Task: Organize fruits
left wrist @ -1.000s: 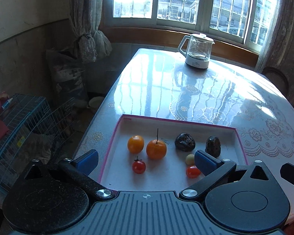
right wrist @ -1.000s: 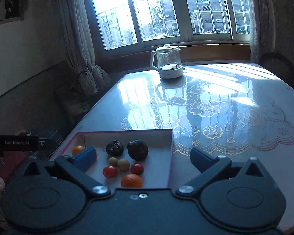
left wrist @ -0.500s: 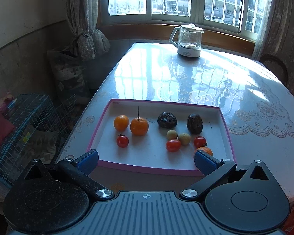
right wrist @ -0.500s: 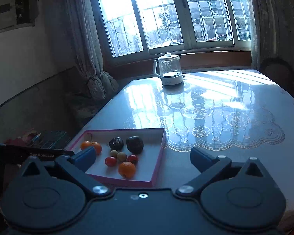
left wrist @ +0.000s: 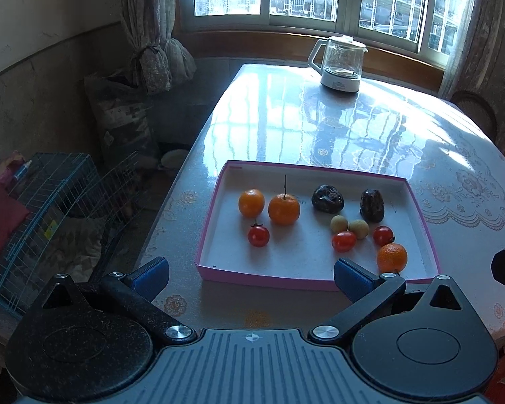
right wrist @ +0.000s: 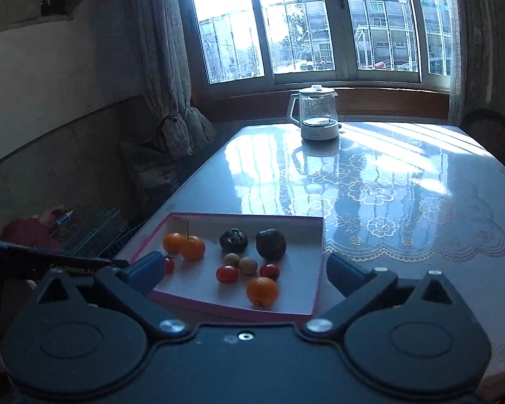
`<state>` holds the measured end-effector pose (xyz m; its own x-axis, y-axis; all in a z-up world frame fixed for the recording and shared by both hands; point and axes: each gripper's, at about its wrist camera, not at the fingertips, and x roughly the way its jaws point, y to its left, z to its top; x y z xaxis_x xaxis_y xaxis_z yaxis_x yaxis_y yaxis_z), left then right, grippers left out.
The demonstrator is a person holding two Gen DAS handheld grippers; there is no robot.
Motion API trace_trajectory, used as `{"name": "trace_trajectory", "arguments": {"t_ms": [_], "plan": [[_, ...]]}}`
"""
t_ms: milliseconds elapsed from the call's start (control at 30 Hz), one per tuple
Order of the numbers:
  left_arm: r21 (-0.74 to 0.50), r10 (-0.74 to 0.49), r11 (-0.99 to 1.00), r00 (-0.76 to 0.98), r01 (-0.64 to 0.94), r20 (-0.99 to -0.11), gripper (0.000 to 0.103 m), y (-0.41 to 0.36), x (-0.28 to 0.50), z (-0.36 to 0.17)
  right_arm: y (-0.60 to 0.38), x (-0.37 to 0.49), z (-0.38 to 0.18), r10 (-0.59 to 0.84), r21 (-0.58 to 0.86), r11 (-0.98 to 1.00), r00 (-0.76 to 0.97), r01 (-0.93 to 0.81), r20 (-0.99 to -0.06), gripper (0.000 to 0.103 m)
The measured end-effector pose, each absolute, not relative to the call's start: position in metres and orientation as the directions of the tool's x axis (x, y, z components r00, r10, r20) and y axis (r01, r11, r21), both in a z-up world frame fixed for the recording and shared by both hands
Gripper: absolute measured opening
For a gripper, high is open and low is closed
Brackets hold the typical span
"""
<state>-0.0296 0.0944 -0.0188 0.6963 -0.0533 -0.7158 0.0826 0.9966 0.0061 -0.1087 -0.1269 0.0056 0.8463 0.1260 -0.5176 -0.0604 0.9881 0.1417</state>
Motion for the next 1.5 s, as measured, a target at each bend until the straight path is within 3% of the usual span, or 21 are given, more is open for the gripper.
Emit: {"name": "trace_trajectory", "arguments": {"t_ms": [500, 1500], "plan": [[0.029, -0.067, 0.992, 0.694, 0.125, -0.716, 0.103, 0.104, -0.021, -0.018, -0.096, -0.096, 0.002, 0.079, 0.055, 0.997, 0.807, -0.058, -0.585, 0.103], [0.032, -0.075, 0.989, 0.685, 0.143, -0.724, 0.103, 0.101, -0.025, -0.013, -0.094, -0.093, 0.009, 0.095, 0.04, 0.995, 0.795, -0.089, -0.599, 0.103]]}}
